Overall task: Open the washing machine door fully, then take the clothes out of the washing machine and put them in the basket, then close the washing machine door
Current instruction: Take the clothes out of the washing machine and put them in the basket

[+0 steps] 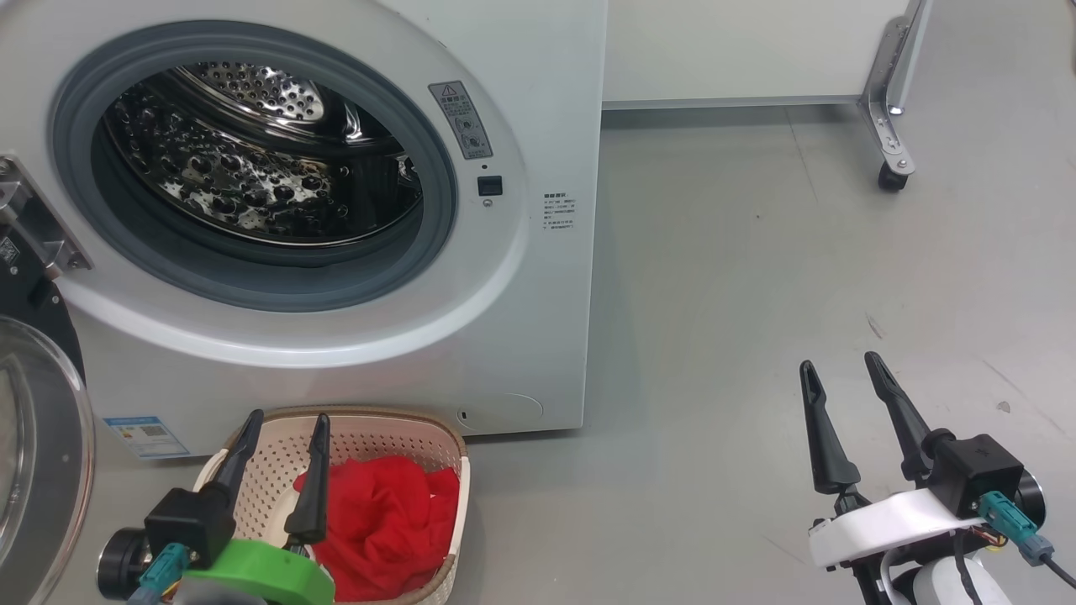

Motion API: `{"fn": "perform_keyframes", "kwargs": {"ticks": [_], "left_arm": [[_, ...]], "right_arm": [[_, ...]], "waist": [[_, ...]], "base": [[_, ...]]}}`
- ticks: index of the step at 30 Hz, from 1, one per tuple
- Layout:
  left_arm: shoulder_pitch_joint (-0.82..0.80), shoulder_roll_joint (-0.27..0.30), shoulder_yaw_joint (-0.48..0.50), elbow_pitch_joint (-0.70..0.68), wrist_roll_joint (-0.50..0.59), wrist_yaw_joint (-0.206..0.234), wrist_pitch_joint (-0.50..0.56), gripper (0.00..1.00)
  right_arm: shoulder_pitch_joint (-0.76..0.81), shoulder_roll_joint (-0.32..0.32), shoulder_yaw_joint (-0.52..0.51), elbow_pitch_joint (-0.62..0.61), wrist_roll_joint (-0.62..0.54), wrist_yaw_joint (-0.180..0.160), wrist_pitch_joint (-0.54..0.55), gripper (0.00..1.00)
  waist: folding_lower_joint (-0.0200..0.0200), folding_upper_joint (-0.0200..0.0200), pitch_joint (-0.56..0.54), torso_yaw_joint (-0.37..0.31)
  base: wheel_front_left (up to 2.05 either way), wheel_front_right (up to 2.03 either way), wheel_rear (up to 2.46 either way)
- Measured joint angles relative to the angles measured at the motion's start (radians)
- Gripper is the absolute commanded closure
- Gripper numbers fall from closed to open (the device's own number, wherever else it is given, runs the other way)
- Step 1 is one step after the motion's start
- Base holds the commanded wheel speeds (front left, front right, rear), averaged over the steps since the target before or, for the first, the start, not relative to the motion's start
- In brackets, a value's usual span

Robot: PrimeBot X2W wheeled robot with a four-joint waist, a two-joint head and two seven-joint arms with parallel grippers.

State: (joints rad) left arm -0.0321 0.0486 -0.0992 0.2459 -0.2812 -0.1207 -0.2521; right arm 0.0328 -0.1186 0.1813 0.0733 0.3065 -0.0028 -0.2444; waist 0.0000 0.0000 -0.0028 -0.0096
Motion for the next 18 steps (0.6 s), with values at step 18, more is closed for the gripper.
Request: {"fn": "perform_keyframes", "kwargs": {"ticks": [18], "left_arm": [[0.013,0.000,0.000,-0.021,0.000,0.010,0.000,0.00]], "right_arm": [[0.000,0.000,0.003,-0.002,0.001,0.000,0.000,0.00]], "waist": [[0.0000,0.0000,-0.001,-0.001]], "base": [[0.00,0.00,0.00]]}}
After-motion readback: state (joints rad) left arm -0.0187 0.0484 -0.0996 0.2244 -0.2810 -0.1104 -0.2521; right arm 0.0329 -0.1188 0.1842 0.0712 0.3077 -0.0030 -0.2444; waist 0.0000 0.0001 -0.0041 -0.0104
